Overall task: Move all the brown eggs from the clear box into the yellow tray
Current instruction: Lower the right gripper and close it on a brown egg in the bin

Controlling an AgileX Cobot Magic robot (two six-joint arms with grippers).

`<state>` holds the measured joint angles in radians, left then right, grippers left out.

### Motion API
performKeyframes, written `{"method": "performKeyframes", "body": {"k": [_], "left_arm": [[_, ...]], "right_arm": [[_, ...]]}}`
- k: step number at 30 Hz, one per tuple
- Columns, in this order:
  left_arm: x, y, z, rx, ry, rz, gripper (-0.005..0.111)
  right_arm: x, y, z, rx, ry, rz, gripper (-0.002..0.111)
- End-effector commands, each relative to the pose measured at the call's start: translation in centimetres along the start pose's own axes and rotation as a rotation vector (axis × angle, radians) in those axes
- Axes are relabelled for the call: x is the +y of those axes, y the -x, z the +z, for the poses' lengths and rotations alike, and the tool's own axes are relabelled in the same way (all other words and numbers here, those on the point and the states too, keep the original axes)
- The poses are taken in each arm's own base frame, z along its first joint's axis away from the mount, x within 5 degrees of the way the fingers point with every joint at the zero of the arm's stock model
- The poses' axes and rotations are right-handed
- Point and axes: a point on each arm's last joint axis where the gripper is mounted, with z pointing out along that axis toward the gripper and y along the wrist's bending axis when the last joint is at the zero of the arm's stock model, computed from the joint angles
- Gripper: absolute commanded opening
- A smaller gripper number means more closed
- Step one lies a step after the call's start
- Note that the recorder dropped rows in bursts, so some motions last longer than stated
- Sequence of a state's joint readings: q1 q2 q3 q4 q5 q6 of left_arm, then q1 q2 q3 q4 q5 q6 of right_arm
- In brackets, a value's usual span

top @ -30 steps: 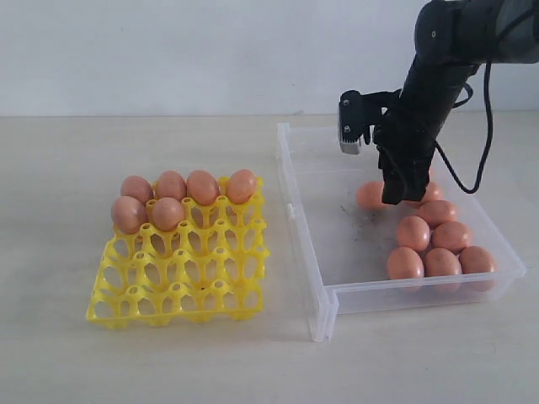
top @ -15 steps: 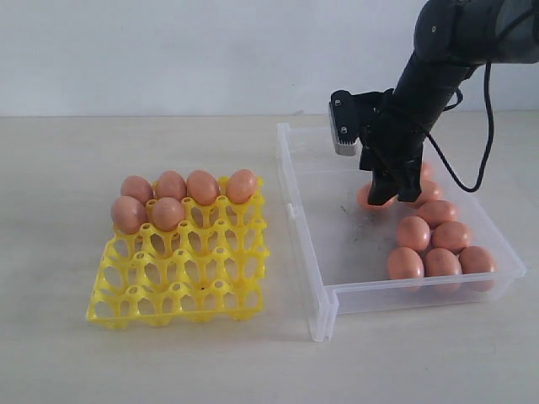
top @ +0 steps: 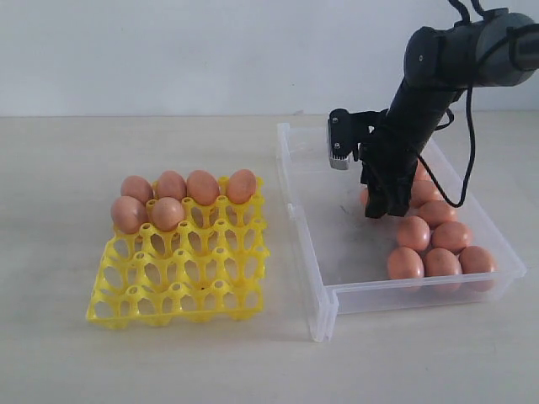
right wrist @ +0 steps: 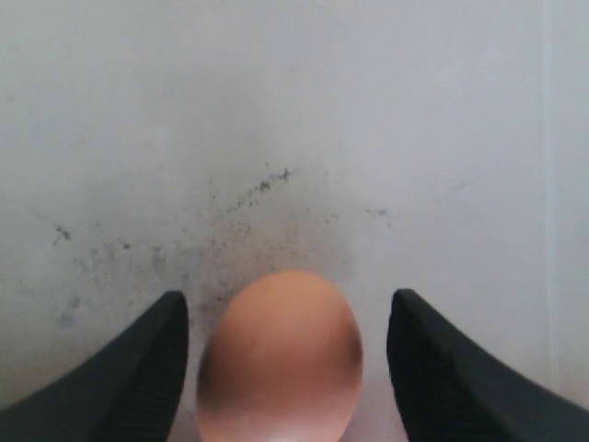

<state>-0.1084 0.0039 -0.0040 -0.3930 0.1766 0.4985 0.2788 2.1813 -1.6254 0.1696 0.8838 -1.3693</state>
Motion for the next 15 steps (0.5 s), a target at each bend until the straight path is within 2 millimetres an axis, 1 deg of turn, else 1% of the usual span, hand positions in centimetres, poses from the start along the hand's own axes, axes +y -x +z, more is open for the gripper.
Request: {"method": "performKeyframes", "body": {"k": [1, 2, 4, 5, 6, 8, 9, 11, 12, 14, 15], "left_arm": [[-0.06, -0.10, -0.01, -0.001, -0.007, -0.014, 0.078], [-0.06, -0.10, -0.01, -0.001, -0.007, -0.014, 0.078], [-0.06, -0.10, -0.01, -0.001, -0.007, -0.014, 0.078], [-0.06, -0.10, -0.01, -0.001, -0.007, -0.014, 0.078], [-0.06, -0.10, -0.01, -0.001, -0.007, -0.014, 0.078], [-0.06, -0.10, -0.01, -0.001, -0.007, -0.014, 0.078], [-0.06, -0.10, -0.01, -0.001, -0.007, -0.014, 0.078], [-0.06, -0.10, -0.01, -0.001, -0.007, -0.014, 0.078], [-0.06, -0.10, -0.01, -0.001, -0.007, -0.014, 0.078], [-0.06, -0.10, -0.01, -0.001, -0.007, -0.014, 0.078], [-0.06, -0.10, -0.01, -0.001, -0.007, -0.014, 0.078]], "right_arm": [[-0.18, 0.09, -0.24, -0.005, -0.018, 0.045, 0.039], [-0.18, 0.08, -0.24, -0.004, -0.018, 0.050, 0.032], [-0.19, 0.06, -0.24, -0.002, -0.019, 0.059, 0.011], [-0.17, 0.04, -0.24, 0.000, -0.017, 0.062, 0.003], [-0.17, 0.04, -0.24, 0.000, -0.017, 0.071, 0.000], [-0.28, 0.10, -0.25, -0.007, -0.028, 0.098, 0.002], [-0.41, 0.14, -0.25, -0.013, -0.043, 0.124, 0.005], [-0.62, 0.22, -0.35, -0.023, -0.066, 0.167, 0.016], [-0.69, 0.23, -0.36, -0.026, -0.073, 0.193, 0.024], [-0.72, 0.25, -0.43, -0.029, -0.076, 0.236, 0.046], [-0.73, 0.25, -0.43, -0.031, -0.077, 0.263, 0.060]]}}
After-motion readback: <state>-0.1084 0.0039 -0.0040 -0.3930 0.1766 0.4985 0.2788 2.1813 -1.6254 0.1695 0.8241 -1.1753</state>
